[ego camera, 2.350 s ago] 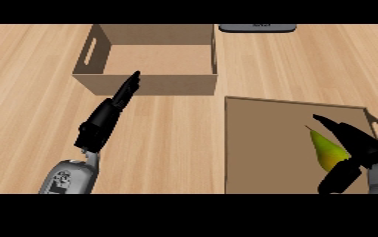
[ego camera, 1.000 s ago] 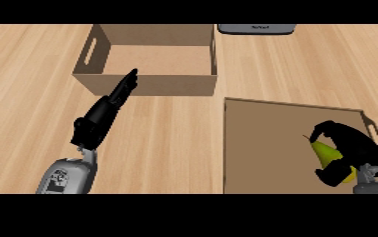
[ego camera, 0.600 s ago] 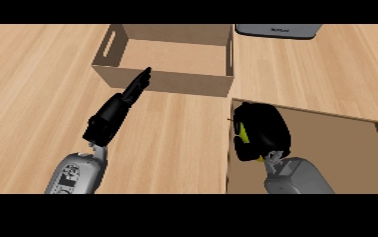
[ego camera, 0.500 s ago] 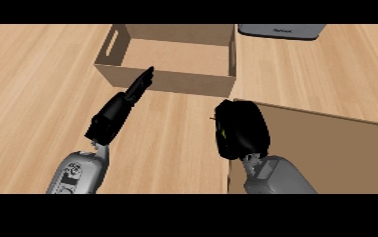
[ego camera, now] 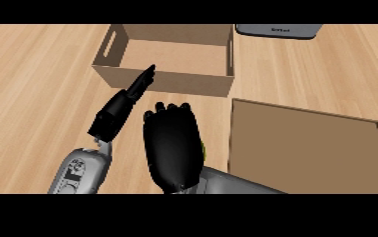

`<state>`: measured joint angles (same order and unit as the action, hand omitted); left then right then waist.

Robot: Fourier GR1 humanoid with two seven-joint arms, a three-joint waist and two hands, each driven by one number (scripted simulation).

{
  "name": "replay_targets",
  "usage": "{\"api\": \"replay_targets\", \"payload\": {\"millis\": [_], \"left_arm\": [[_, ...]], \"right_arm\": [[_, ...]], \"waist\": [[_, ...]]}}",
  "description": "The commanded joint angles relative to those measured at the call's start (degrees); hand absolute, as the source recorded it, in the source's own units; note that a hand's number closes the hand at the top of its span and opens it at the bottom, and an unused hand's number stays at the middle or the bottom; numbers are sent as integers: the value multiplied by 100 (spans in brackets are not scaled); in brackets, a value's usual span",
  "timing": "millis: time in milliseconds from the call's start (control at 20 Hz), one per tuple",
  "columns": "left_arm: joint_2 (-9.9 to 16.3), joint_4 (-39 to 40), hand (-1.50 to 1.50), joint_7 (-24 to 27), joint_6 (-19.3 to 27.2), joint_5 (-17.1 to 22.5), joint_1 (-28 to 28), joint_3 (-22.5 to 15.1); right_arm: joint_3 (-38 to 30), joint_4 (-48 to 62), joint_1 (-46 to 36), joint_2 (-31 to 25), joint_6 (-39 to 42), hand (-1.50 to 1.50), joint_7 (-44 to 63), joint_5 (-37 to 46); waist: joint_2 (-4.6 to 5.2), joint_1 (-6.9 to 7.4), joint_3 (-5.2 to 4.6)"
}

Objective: Pick the pear from the tray and place it in the cardboard box

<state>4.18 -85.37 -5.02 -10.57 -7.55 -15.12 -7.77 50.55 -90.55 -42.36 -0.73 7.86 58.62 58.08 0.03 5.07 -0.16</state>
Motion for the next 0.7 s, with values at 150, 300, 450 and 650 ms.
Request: {"api": "replay_targets", "payload": {"millis": [150, 300, 450, 650], "left_arm": [[51, 101, 0, 277, 26, -61, 215, 31], [-10, 195, 0, 240, 131, -134, 62, 45], [3, 156, 0, 3, 58, 9, -87, 151], [27, 157, 0, 95, 46, -33, 38, 116]], "right_arm": [[256, -304, -1607, 70, -669, 150, 1349, -748], [105, -361, -2125, 69, -669, 150, 1797, -816], [-52, -213, -2276, 69, -993, 150, 2041, -993], [-466, 349, -2942, 68, -974, 150, 2029, -1086]], "waist": [[-25, -100, -3], [-45, -172, -6], [-43, -182, -5], [-26, -209, -6]]}}
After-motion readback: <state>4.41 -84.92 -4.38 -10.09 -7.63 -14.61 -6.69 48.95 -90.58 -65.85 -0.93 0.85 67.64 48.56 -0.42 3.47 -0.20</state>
